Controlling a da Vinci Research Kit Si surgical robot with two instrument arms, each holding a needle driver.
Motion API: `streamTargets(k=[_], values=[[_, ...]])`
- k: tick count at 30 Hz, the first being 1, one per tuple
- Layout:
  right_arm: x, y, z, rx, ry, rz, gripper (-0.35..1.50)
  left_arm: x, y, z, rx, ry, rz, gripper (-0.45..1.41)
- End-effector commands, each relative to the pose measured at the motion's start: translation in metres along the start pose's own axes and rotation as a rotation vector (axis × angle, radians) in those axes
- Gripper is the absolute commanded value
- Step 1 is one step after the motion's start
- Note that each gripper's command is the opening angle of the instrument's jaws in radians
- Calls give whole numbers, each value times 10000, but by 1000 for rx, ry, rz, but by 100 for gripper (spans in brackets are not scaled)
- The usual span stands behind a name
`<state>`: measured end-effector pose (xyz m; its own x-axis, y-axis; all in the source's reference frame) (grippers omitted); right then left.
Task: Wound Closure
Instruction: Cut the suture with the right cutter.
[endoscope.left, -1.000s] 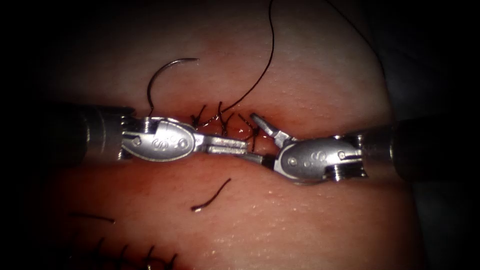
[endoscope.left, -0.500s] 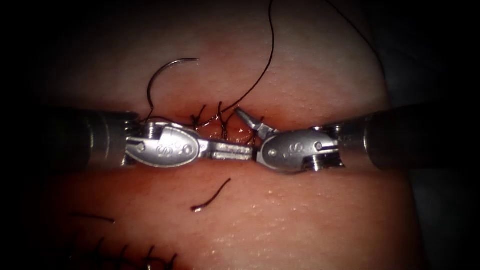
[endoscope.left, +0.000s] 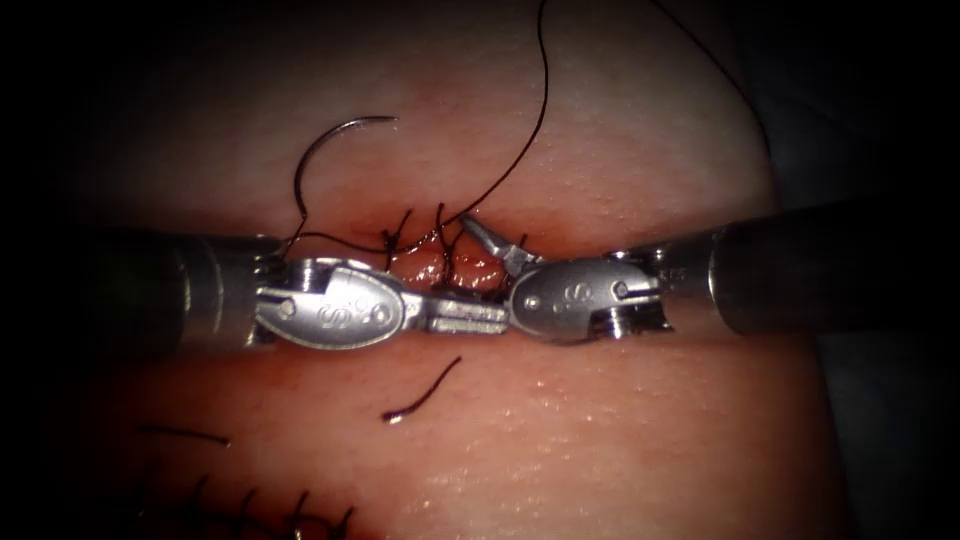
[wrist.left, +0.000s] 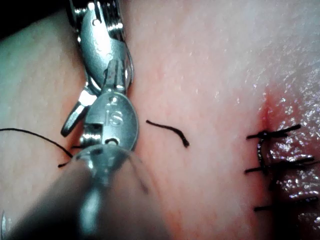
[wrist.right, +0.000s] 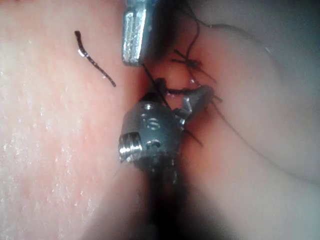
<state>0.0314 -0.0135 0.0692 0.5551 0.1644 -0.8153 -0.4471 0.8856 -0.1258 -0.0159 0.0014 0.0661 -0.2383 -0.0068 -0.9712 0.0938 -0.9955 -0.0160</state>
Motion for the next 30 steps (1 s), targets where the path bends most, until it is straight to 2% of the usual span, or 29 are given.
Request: streamTargets(k=[1,7,13,15,16,17,19,22,24,26,27,28,29,30], values=[[1,-6,6,1,8,0,141,-5,0,7,0,2,1,-45],[7,-6,4,3,20,3,135,-6,2,7,-3,-1,-3,-45],[7,-8,6,-1,23,1,93,-6,6,10,-6,-3,1,-45],[8,-9,7,-1,22,2,57,-6,7,10,-8,-6,-4,-45],[8,-9,7,4,28,1,19,-6,8,10,-8,-6,-3,-45],[9,-10,7,13,38,1,-35,-6,8,10,-8,-6,-3,-45],[9,-9,7,16,52,5,-35,-6,10,10,-8,-6,-1,-45],[6,-7,6,-53,38,-65,-35,-5,16,9,-12,-4,-3,-45],[4,-4,5,-49,46,-65,-35,-4,19,8,-16,-6,0,-45],[5,0,2,-2,99,-59,-35,-3,22,6,-17,-6,2,-45],[5,1,0,10,107,-29,-10,-3,23,5,-18,-6,2,-45],[6,2,-4,21,109,-6,41,-2,24,4,-19,-6,-3,-45],[9,4,-11,-7,111,21,108,-1,26,3,-21,-4,-2,-45],[11,5,-16,-27,108,24,130,0,28,3,-21,-4,0,-45]])
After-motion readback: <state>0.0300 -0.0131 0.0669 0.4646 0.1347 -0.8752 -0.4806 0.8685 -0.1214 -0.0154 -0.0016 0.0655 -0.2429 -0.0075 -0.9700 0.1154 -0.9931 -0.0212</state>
